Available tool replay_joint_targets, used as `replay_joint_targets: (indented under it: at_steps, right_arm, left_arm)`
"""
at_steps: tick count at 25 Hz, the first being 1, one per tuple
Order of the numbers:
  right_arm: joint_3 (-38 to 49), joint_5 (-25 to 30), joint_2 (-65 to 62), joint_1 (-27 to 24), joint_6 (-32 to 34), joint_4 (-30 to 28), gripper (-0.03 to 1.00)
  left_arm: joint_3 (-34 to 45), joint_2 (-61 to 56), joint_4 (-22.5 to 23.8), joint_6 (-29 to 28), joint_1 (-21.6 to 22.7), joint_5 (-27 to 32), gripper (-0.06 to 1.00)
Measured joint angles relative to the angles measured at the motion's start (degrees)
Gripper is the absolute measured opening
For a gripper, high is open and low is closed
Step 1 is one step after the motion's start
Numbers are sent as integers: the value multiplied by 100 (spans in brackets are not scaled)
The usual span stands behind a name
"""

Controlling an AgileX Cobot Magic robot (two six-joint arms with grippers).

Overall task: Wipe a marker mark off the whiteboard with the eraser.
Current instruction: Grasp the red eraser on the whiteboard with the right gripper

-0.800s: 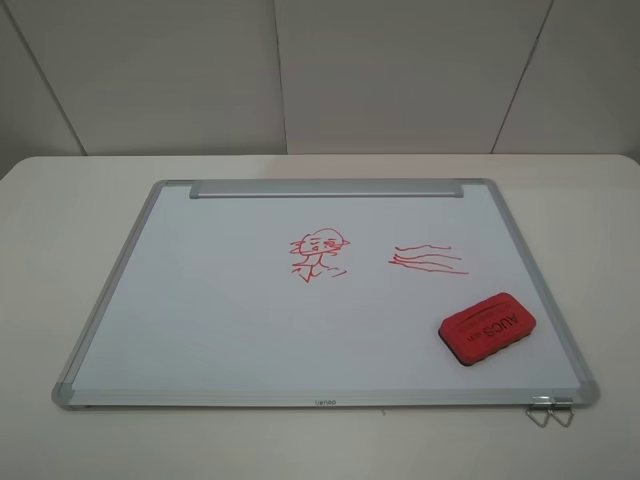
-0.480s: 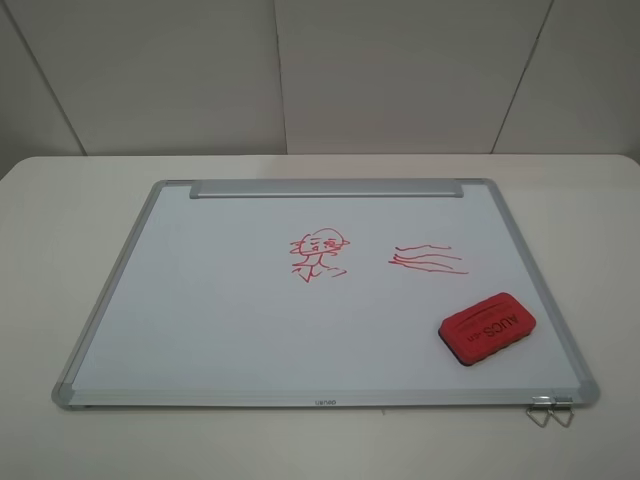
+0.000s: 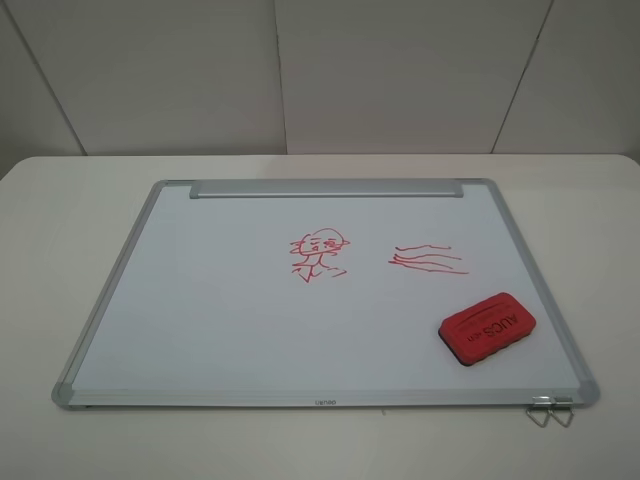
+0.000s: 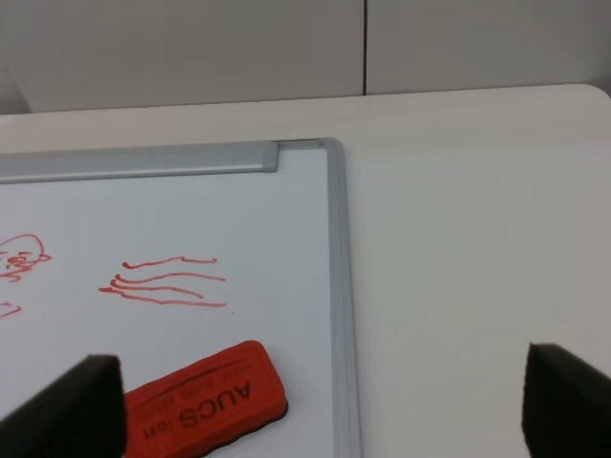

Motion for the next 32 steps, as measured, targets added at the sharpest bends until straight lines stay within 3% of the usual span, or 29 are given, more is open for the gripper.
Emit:
replay_joint_targets:
  at_steps: [23, 32]
  right_arm:
    - [0, 0, 71, 0, 0, 0, 74]
    - [-149, -25, 1965, 0, 0, 326, 74]
  left_arm:
    - [0, 0, 0, 0, 0, 0, 77]
    - [0, 0, 0, 0, 0, 0, 77]
